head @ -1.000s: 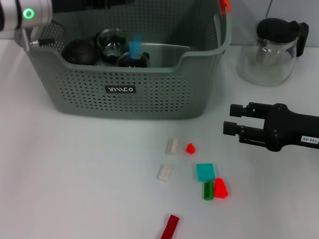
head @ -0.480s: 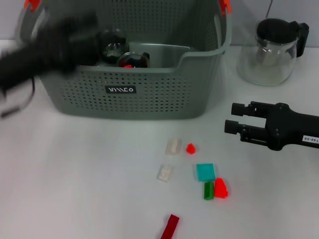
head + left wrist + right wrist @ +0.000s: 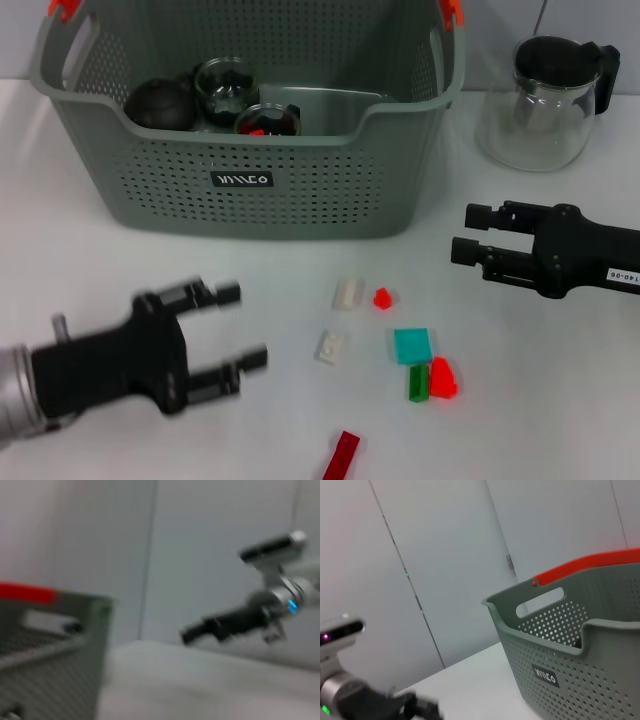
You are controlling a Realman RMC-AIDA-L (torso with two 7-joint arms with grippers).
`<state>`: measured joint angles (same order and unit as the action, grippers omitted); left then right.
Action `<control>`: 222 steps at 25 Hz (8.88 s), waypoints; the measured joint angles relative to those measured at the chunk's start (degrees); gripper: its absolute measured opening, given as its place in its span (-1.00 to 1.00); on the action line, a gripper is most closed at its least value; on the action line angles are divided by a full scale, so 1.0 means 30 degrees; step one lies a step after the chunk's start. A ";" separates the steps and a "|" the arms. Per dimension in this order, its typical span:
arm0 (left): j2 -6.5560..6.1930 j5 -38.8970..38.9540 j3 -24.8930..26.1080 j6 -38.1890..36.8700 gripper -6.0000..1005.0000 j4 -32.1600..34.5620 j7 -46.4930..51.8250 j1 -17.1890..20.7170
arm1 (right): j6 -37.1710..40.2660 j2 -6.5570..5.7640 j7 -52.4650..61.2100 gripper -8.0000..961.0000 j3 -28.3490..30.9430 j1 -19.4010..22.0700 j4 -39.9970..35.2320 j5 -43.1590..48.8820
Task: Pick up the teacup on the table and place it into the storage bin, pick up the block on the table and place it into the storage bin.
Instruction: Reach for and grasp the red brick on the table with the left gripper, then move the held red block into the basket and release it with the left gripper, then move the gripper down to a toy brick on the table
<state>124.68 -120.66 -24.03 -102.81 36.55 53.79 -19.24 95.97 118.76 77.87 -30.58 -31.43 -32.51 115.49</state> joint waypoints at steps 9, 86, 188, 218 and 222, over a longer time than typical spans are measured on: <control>-0.0044 -0.1651 -0.0311 0.1496 0.22 -0.2090 -0.0713 -0.1249 | 0.0037 0.0008 0.0022 0.33 -0.0001 -0.0037 -0.0003 -0.0003; -0.0018 -0.3919 -0.1434 0.5404 0.07 -0.6505 -0.6970 -0.1625 | -0.0009 0.0004 0.0030 0.33 0.0292 0.0052 0.0029 0.0001; -0.3945 0.2055 0.0483 0.7072 -0.51 0.1055 1.7510 -0.8874 | -0.0003 0.0144 -0.0173 0.33 0.0253 -0.0070 0.0028 -0.0028; -0.0333 0.4502 -0.3879 0.2249 0.61 0.3851 0.7654 -0.0348 | 0.0102 0.0084 -0.0017 0.33 0.0351 0.0080 0.0028 -0.0262; -0.0145 0.3043 -0.4041 0.2298 0.74 0.1607 0.5170 -0.0031 | 0.0010 0.0098 -0.0009 0.33 0.0351 0.0074 0.0027 -0.0265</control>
<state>124.25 -111.53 -36.15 -95.91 41.38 69.30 -19.33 96.00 119.05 77.84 -29.53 -31.21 -32.43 114.69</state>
